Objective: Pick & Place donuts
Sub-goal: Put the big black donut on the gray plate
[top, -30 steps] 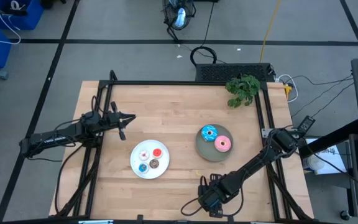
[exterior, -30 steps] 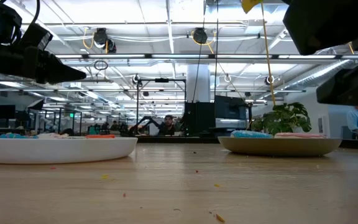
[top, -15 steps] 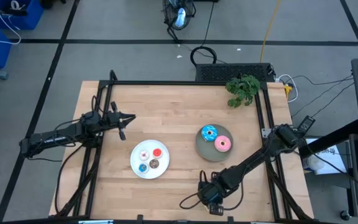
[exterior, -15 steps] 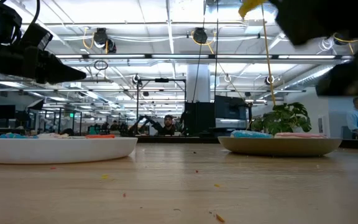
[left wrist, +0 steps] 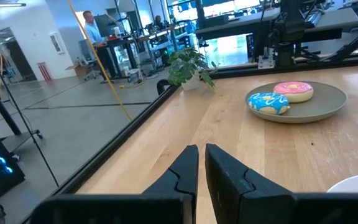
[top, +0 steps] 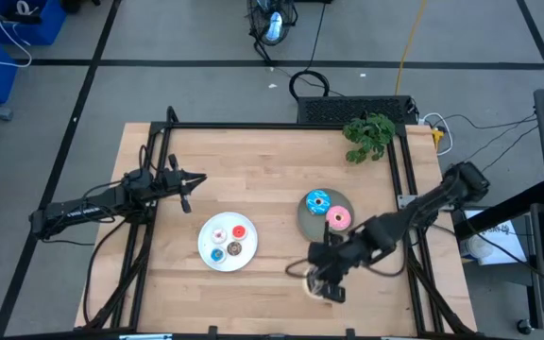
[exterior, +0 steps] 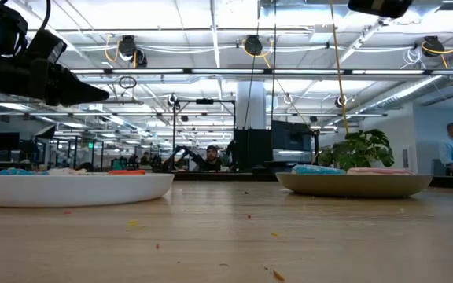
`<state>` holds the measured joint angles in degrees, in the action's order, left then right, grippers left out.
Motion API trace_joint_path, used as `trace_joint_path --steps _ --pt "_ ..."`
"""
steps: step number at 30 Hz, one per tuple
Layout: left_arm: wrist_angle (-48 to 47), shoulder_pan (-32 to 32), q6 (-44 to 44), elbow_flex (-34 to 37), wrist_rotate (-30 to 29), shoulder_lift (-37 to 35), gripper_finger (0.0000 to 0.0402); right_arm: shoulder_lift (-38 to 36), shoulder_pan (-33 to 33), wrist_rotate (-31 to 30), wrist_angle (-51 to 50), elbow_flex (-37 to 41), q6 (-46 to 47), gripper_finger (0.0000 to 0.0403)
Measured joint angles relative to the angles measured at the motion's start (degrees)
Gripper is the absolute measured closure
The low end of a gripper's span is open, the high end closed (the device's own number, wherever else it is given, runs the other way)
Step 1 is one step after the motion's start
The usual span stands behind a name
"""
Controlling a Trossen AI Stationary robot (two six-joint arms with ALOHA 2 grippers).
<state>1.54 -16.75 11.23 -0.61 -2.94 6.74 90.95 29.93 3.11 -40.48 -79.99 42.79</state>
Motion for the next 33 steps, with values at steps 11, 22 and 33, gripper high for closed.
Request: trace_joint_path --steps 11,22,33 --pt "0.51 0.00 -0.91 0.03 -0.05 0.00 0.0364 1.90 -7.50 -0.07 -24.32 -14.74 -3.29 0.0395" --pt "0.26 0.00 -1.01 0.03 -0.01 -0.01 0.0364 9.89 -10.88 -4.25 -48.13 -31.51 -3.11 0.0395" --pt "0.24 0.00 -0.62 0.03 -0.02 0.00 0.0364 11.20 -13.49 -2.36 -47.85 -29.57 -8.04 0.0393"
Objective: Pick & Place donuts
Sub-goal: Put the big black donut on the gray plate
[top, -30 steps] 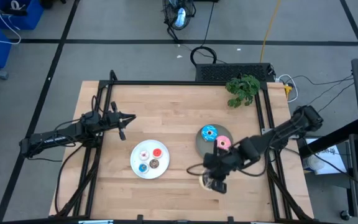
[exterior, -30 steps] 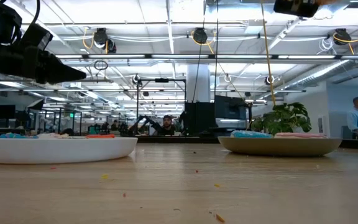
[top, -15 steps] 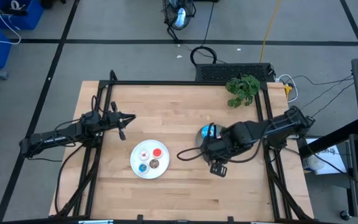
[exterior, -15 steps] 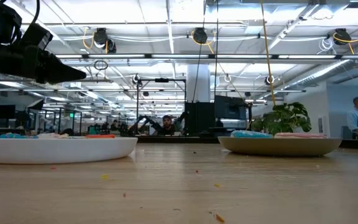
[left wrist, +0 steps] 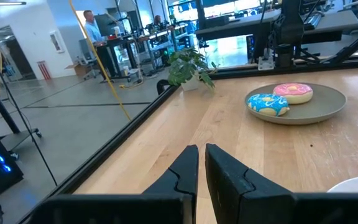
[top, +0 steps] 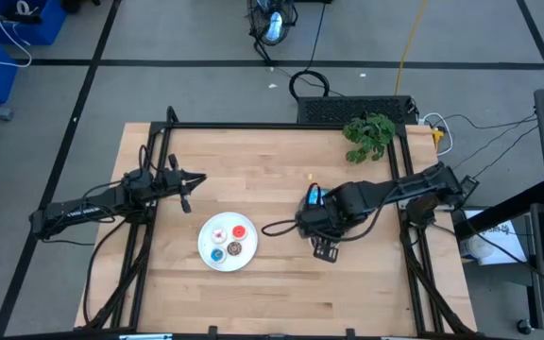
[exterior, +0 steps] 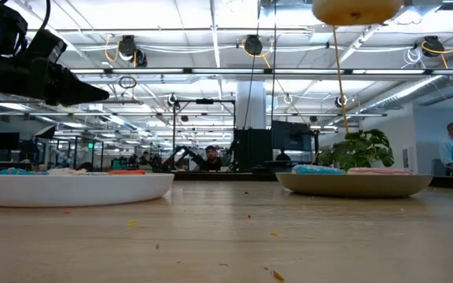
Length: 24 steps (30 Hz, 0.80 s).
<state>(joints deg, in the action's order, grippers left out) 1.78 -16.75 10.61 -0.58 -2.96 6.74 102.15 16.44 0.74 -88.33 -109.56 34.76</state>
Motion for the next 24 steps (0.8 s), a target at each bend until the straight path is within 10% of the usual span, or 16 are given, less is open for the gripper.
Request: trace_joint_path --steps 24 --pt "0.00 0.01 0.88 -0.01 -0.03 0.00 0.0364 0.02 -11.45 -0.56 32.82 32.95 -6.99 0.0391"
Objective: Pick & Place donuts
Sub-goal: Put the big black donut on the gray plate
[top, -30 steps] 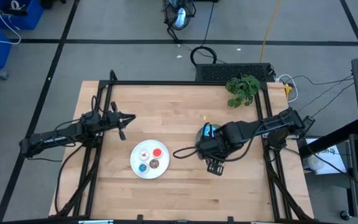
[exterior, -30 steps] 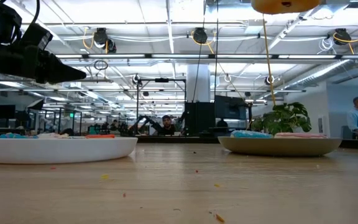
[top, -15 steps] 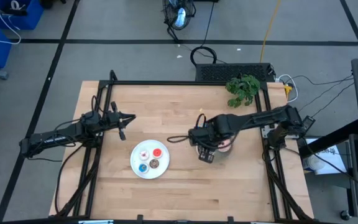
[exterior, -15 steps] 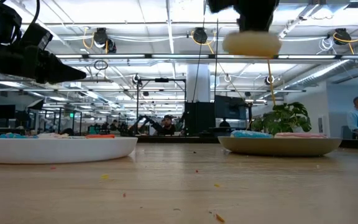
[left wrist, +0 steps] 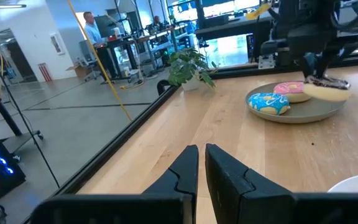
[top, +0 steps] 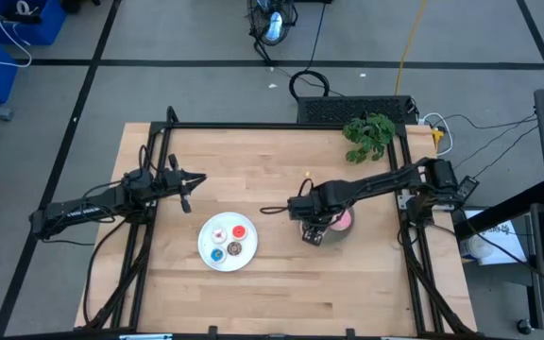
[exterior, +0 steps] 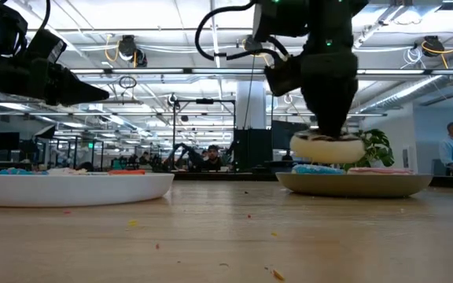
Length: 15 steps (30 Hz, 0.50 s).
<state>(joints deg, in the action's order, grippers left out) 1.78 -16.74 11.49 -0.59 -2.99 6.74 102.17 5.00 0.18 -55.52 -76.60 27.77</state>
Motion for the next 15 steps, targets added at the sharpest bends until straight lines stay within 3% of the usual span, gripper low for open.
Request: trace_joint_path --steps 15 --pt "0.04 0.00 0.03 0.00 0.00 -0.01 0.0364 -0.02 -2.86 -1.63 4.64 1.12 -0.58 0.0391"
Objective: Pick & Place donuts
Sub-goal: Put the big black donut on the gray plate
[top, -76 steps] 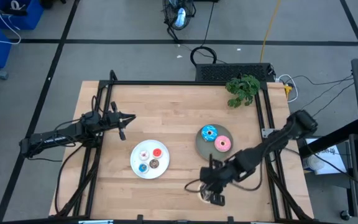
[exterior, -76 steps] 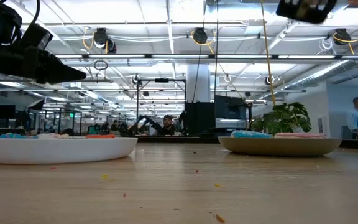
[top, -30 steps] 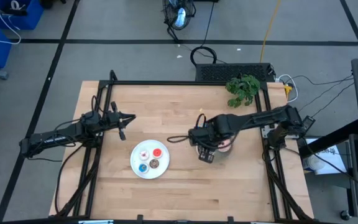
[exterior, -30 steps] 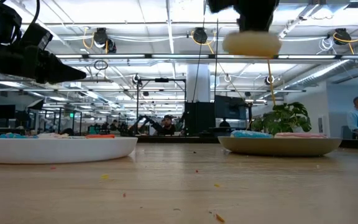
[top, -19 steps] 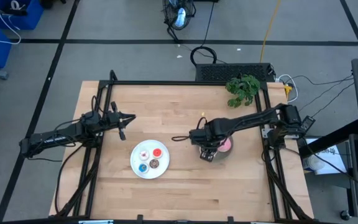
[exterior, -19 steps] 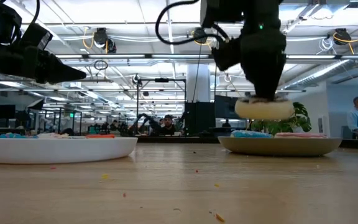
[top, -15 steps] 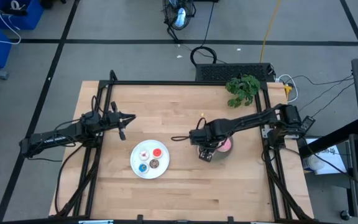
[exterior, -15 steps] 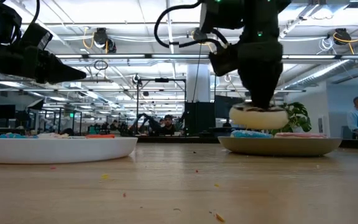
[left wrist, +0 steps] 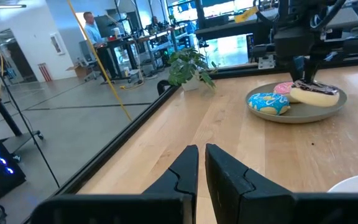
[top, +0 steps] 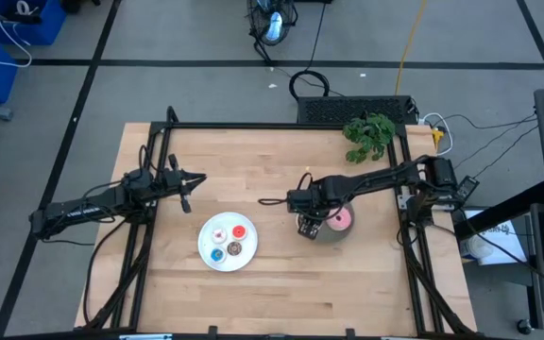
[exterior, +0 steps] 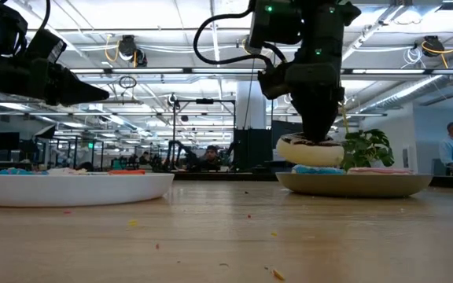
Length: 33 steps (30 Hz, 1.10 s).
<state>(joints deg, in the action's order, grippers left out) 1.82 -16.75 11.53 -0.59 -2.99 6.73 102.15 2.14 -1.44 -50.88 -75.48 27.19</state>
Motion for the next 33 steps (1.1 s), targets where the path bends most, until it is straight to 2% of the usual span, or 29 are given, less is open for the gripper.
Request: trace_joint_path --steps 6,10,15,21,24,33 --pt "0.00 0.01 0.00 0.00 0.00 0.00 0.0364 0.00 -0.51 -2.36 0.35 0.79 -0.17 0.0391" --pt "0.00 0.00 0.02 -0.01 0.01 0.00 0.0364 0.00 -0.29 0.13 1.93 3.29 -0.02 0.0391" --pt "0.03 0.00 0.02 -0.01 -0.01 0.01 0.0364 0.00 -0.16 0.23 4.74 6.95 0.16 0.0391" --pt "0.03 0.01 0.04 -0.01 0.00 0.01 0.0364 0.00 -0.18 1.67 6.17 7.58 -1.43 0.0379" --pt "0.05 0.01 0.11 -0.01 -0.01 0.00 0.0364 0.00 -0.17 1.65 5.92 7.58 -1.29 0.0354" --pt "0.05 0.00 0.11 -0.01 -0.03 0.01 0.0364 -0.87 -0.57 1.67 2.57 7.56 -0.91 0.0238"
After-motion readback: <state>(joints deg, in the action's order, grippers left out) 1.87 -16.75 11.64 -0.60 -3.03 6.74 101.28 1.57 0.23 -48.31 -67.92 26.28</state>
